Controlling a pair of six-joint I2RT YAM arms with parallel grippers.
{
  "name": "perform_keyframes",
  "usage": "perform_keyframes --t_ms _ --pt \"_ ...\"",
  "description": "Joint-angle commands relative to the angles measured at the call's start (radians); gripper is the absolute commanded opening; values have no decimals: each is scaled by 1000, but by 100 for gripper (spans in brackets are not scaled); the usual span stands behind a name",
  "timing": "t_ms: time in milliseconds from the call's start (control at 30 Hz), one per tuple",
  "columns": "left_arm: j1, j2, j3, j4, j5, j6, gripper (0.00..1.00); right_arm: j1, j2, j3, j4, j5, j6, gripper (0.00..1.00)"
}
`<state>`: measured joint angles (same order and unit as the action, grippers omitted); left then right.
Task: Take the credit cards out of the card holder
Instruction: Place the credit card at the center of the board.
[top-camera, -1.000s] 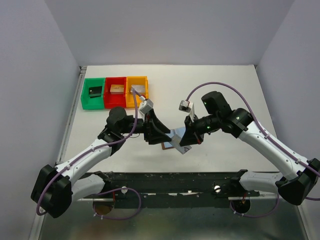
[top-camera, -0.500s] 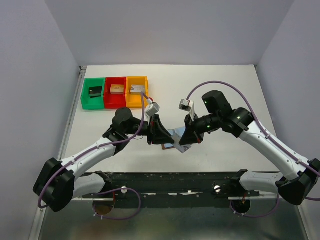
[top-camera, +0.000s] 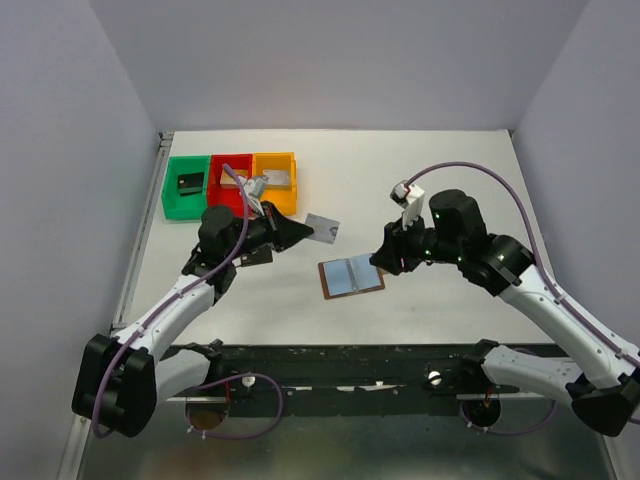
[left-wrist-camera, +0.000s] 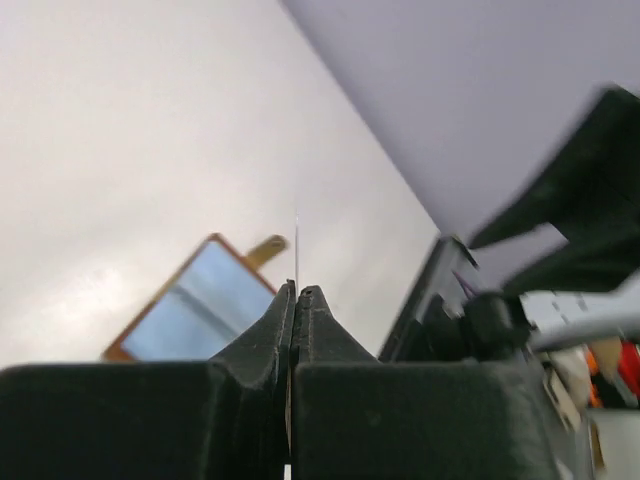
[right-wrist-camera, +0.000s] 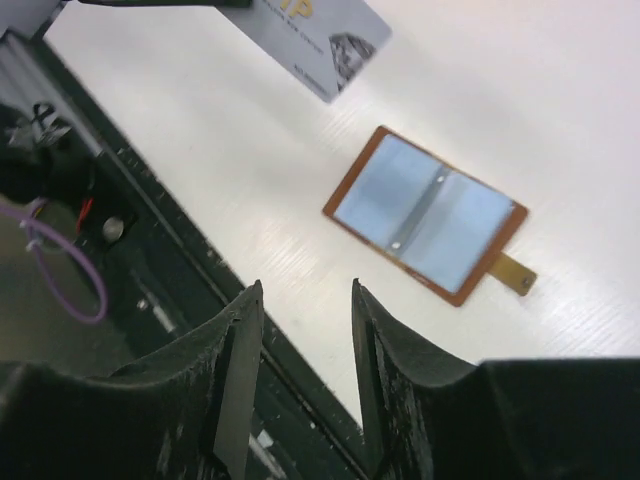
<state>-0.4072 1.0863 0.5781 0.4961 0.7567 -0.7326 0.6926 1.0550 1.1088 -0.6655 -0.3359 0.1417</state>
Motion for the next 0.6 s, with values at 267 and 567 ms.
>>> perform_keyframes --t_ms 267,567 --pt "59 348 158 -265 -523 -152 0 -2 -20 -188 196 207 179 48" --pt "61 537 213 -197 -542 -194 0 -4 -20 -224 195 212 190 48"
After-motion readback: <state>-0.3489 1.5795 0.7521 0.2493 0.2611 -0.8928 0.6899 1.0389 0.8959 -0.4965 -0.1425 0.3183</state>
